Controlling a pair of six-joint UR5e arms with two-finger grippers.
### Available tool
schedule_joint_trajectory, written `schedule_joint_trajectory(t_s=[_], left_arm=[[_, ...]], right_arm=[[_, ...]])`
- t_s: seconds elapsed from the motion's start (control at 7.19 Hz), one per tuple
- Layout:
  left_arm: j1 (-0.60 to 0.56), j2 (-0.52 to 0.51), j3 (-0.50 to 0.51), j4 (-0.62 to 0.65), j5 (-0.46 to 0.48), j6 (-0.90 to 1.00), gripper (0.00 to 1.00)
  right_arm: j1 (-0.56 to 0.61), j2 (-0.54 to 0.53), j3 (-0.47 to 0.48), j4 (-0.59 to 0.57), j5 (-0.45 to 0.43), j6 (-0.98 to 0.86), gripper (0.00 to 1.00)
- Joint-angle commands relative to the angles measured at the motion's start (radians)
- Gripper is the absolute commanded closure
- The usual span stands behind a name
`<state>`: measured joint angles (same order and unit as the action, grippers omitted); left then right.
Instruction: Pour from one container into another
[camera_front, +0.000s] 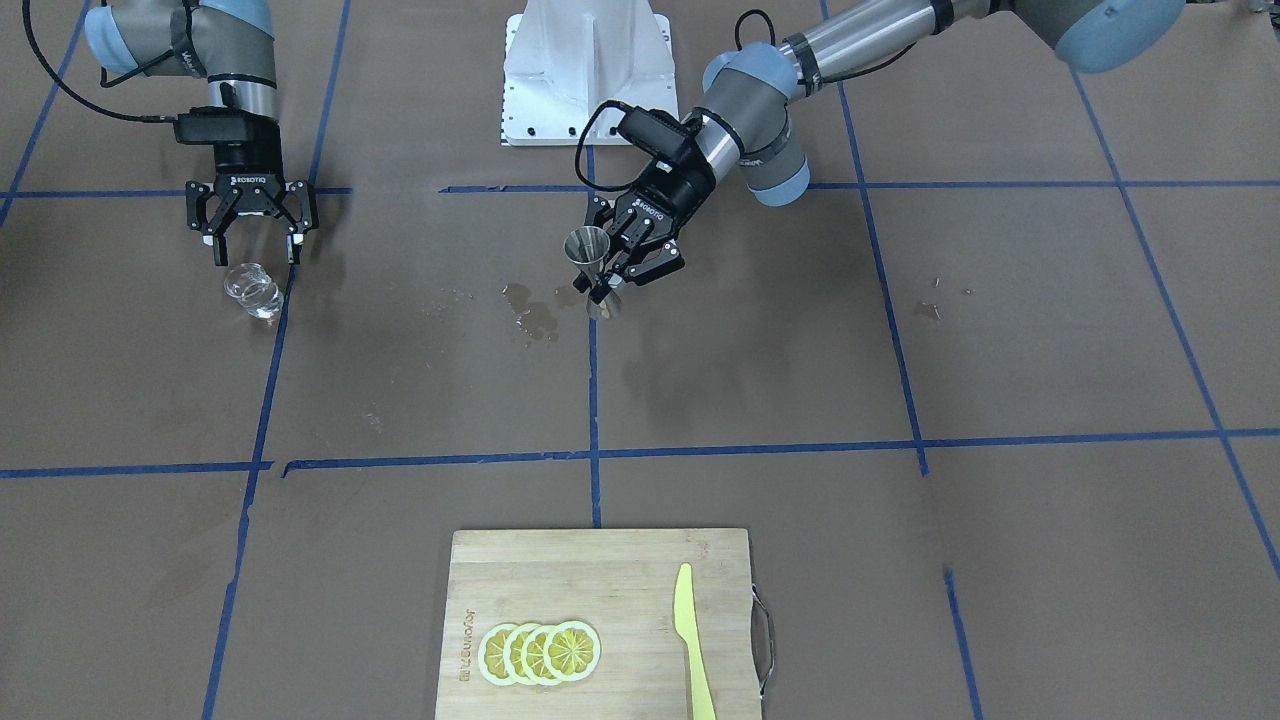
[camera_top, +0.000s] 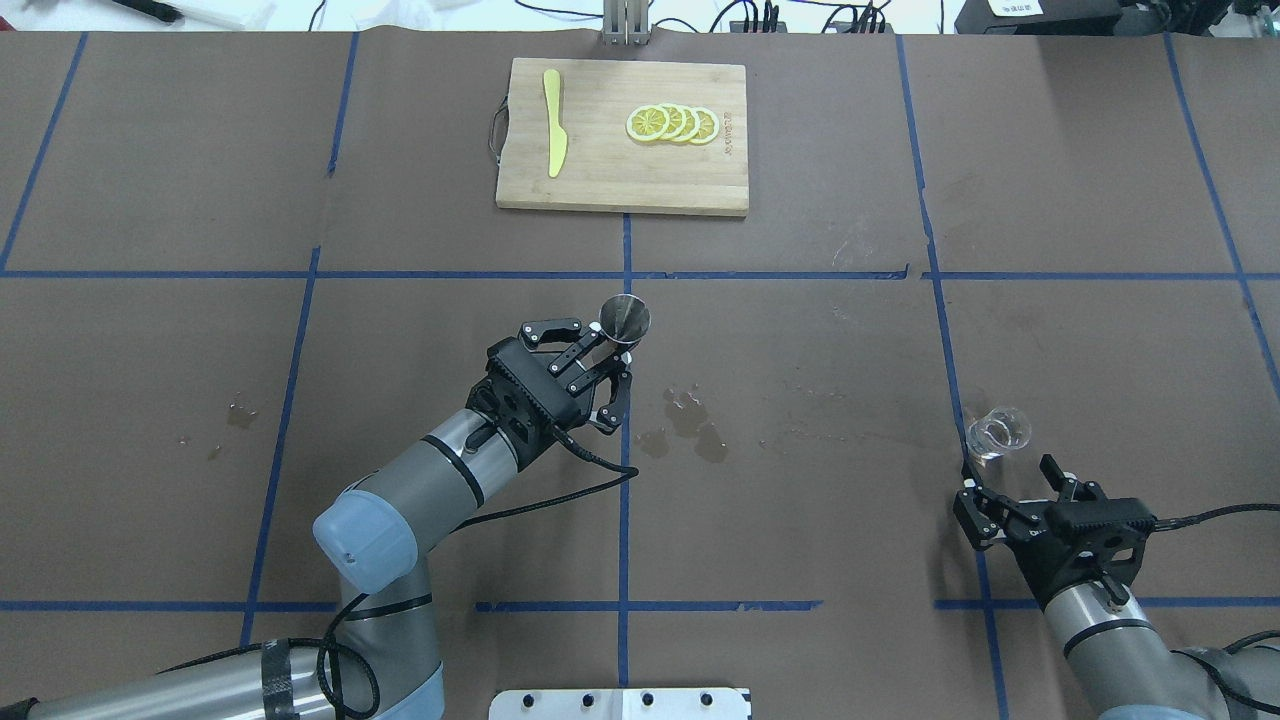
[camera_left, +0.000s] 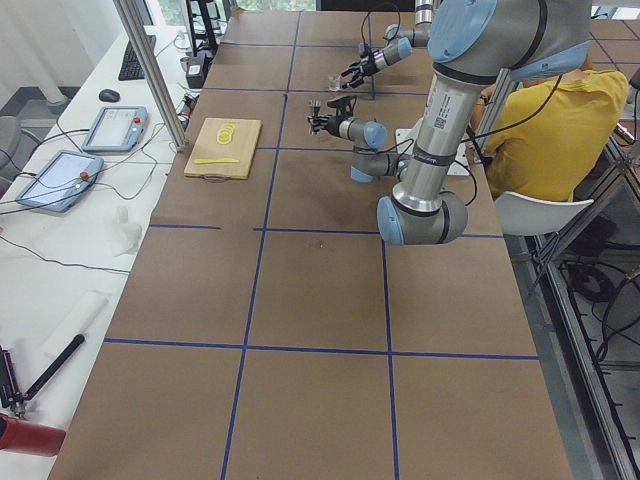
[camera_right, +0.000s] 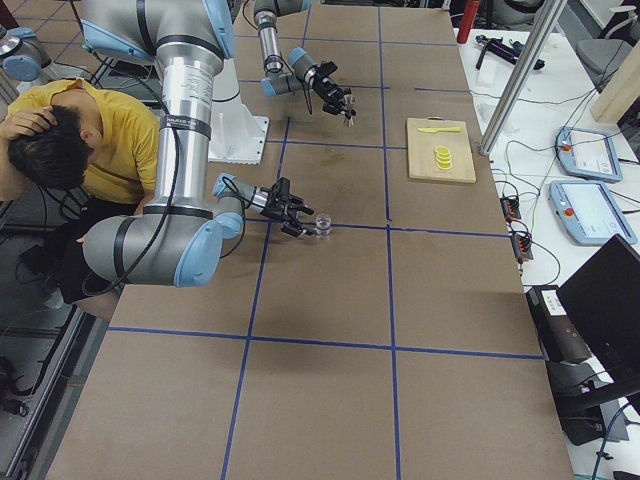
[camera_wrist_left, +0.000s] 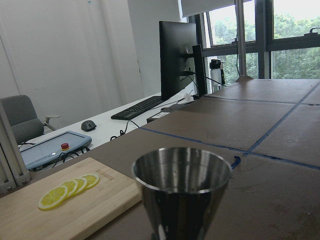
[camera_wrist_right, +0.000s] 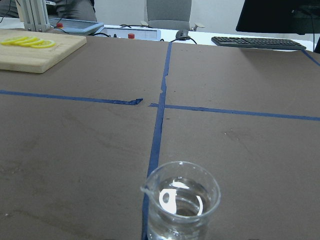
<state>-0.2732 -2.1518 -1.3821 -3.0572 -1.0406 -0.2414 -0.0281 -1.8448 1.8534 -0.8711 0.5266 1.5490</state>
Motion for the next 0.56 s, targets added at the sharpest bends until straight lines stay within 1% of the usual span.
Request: schedule_joint_trajectory(t_s=[0.0,0.28,0.42], left_arm=[[0.0,0.001,0.0,0.002,0.001,0.001,1.0],[0.003,0.001,0.0,0.002,0.005,0.001,1.0],[0.005,0.001,0.0,0.002,0.007,0.001,1.0]], right_arm=[[0.017,-0.001,-0.003,0.001,0.007,-0.007,0.09],[0.046,0.012,-0.005,0.003,0.03,-0.021,0.09],[0.051,0.038,-0.006,0.001,0.032,-0.027,0.09]])
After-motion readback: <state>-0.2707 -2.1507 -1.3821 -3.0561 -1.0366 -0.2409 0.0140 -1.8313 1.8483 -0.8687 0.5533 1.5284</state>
